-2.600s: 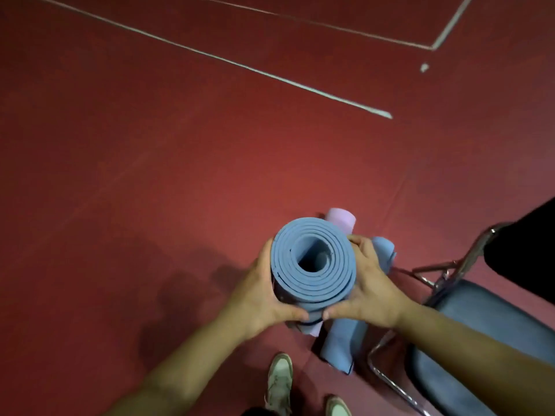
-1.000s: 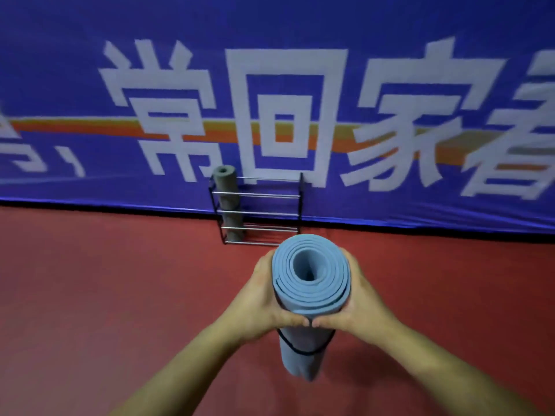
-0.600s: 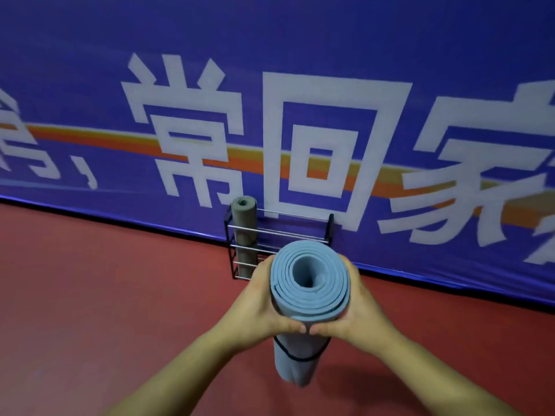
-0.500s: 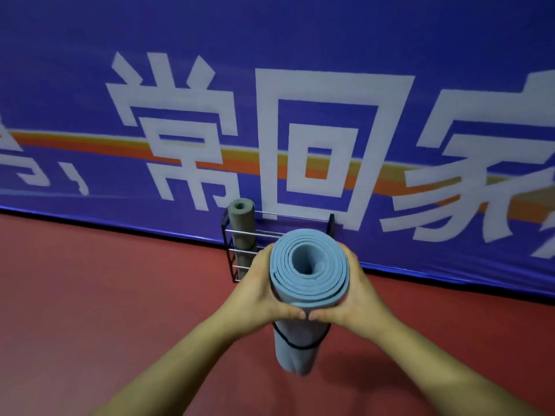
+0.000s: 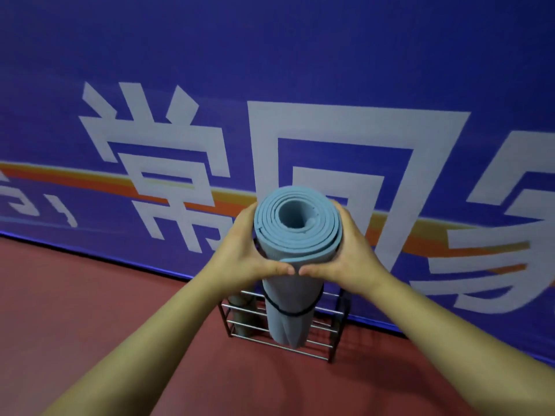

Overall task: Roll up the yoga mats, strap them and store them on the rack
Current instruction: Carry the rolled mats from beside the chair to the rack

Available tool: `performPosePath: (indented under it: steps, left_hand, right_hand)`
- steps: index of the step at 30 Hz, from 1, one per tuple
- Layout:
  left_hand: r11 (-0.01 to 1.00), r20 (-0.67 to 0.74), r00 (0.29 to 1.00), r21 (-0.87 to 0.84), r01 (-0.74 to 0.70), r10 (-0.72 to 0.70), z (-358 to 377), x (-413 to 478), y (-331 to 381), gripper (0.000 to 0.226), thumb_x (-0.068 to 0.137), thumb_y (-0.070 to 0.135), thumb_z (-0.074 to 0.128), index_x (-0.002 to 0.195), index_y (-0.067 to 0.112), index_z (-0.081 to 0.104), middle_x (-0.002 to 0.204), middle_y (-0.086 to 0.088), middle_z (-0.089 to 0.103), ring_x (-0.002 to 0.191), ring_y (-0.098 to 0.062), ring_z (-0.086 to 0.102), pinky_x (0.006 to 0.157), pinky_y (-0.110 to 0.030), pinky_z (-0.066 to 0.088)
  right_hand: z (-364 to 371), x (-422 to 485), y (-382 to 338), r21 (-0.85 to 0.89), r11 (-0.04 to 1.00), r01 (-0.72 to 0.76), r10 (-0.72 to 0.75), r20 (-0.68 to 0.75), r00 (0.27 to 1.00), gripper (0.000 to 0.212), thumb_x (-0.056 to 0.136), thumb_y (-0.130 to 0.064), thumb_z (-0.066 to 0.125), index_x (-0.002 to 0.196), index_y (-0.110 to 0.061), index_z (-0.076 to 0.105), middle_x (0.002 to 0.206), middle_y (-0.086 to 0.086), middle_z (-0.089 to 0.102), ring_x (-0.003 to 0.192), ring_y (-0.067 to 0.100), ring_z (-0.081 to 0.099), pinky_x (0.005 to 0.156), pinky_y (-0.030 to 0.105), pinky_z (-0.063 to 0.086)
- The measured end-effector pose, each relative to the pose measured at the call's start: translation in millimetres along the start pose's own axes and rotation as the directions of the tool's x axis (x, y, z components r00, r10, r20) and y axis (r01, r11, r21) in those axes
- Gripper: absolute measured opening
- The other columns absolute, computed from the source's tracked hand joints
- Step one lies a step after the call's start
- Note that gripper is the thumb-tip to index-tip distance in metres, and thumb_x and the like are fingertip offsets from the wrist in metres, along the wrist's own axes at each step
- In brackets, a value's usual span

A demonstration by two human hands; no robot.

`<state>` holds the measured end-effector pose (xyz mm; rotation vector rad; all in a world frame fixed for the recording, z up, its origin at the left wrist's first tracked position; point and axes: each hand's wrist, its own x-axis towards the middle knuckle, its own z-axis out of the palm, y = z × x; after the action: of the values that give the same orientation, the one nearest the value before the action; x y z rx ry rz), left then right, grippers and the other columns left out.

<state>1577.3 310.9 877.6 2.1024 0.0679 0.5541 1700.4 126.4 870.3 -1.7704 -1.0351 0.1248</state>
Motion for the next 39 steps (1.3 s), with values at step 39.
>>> performPosePath:
  steps: [39]
  left_hand:
    - [0.909, 0.405, 0.825, 0.036, 0.416, -0.394, -3, 222, -362, 0.131, 0.048, 0.023, 0.100, 0.149, 0.019, 0.018, 0.141, 0.008, 0.034, 0.130, 0.000, 0.037, 0.106, -0.005, 0.029]
  right_hand:
    - [144, 245, 270, -0.177, 0.871, -0.459, 0.489, 0.207, 0.847, 0.117, 0.039, -0.047, 0.093, 0.137, -0.038, 0.029, 0.133, -0.016, 0.048, 0.120, 0.002, 0.051, 0.097, 0.032, 0.050]
